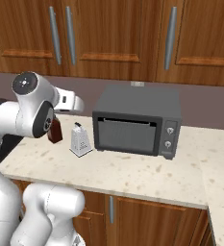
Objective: Pick the pan from the cabinet and place it on the stove. Then turn on the stove burner for the pan.
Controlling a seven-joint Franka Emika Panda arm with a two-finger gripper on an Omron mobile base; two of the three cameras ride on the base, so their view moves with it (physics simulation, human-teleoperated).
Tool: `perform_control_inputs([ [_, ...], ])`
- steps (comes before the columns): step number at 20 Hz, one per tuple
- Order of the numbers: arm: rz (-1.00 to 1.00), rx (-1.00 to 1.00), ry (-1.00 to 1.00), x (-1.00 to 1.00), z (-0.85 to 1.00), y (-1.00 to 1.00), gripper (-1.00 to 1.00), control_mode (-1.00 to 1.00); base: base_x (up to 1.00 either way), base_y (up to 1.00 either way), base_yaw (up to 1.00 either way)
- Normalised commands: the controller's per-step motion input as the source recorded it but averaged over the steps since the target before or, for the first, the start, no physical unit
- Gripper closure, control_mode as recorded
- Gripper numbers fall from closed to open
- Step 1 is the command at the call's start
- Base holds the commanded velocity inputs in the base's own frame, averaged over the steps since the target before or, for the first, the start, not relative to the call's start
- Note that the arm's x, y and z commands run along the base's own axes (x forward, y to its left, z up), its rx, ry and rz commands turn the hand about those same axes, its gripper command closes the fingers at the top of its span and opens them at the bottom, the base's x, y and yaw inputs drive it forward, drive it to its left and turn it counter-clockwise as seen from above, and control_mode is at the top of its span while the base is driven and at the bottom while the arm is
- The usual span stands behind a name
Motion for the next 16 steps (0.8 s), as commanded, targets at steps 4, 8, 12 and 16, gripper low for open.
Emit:
perform_control_inputs([
  [4,0.0,0.0,-0.29,-0.13,0.62,0.0,-1.0,-1.0,0.0,0.0,0.0],
  [8,0.0,0.0,-0.25,-0.13,0.69,0.02,-1.0,-1.0,0.0,0.0,0.0],
  [12,0.0,0.0,-0.21,-0.08,0.7,0.13,-1.0,-1.0,0.0,0.0,0.0],
  [16,0.0,0.0,-0.18,-0.04,0.57,0.15,-1.0,-1.0,0.0,0.0,0.0],
])
